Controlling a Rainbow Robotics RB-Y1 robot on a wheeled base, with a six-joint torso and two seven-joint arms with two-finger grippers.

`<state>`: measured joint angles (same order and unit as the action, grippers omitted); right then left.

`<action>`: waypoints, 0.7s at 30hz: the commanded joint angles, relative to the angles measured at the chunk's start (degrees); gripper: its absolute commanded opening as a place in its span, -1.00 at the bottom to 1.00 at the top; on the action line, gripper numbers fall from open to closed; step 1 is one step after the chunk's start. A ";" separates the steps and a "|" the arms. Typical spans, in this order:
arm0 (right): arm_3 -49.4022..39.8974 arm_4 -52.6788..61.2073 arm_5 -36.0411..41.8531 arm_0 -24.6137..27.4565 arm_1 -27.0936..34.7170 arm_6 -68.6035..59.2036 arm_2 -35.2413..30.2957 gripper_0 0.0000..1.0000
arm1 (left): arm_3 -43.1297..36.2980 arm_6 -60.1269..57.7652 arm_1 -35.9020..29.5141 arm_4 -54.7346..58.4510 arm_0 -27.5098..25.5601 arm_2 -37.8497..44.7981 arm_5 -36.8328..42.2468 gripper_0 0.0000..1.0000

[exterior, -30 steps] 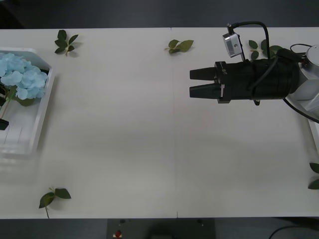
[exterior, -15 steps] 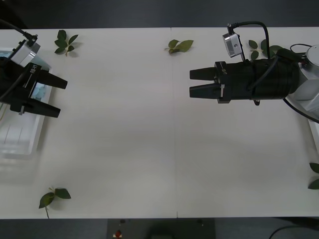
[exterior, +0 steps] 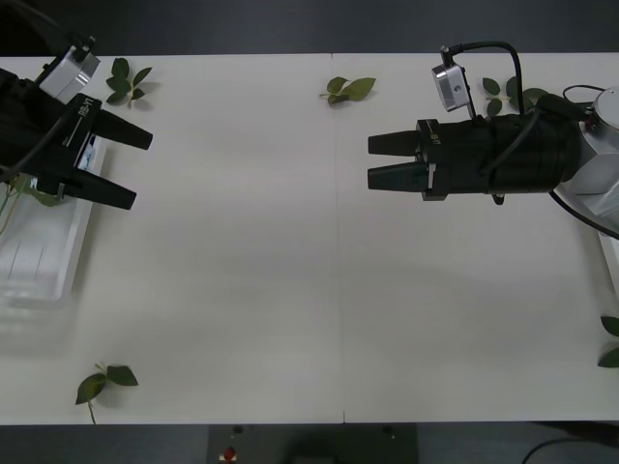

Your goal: Put the red flowers into the right box and the blue flowers into the left box

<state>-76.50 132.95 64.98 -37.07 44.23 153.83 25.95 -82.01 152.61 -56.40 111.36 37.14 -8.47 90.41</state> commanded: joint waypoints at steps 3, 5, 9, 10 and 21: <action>-1.81 0.47 -0.02 -0.11 -0.46 1.17 -0.02 1.00 | -7.11 2.39 2.08 -10.64 2.93 8.56 5.83 1.00; -1.81 0.47 -0.02 -0.11 -0.46 1.17 -0.02 1.00 | -7.99 2.39 2.96 -12.05 3.02 9.87 6.62 1.00; -1.81 0.47 -0.02 -0.11 -0.46 1.17 -0.02 1.00 | -7.99 2.39 2.96 -12.05 3.02 9.87 6.62 1.00; -1.81 0.47 -0.02 -0.11 -0.46 1.17 -0.02 1.00 | -7.99 2.39 2.96 -12.05 3.02 9.87 6.62 1.00; -1.81 0.47 -0.02 -0.11 -0.46 1.17 -0.02 1.00 | -7.99 2.39 2.96 -12.05 3.02 9.87 6.62 1.00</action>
<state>-76.51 132.95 64.98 -37.07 44.22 153.83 25.95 -89.24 152.61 -52.03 99.10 38.41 0.51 97.17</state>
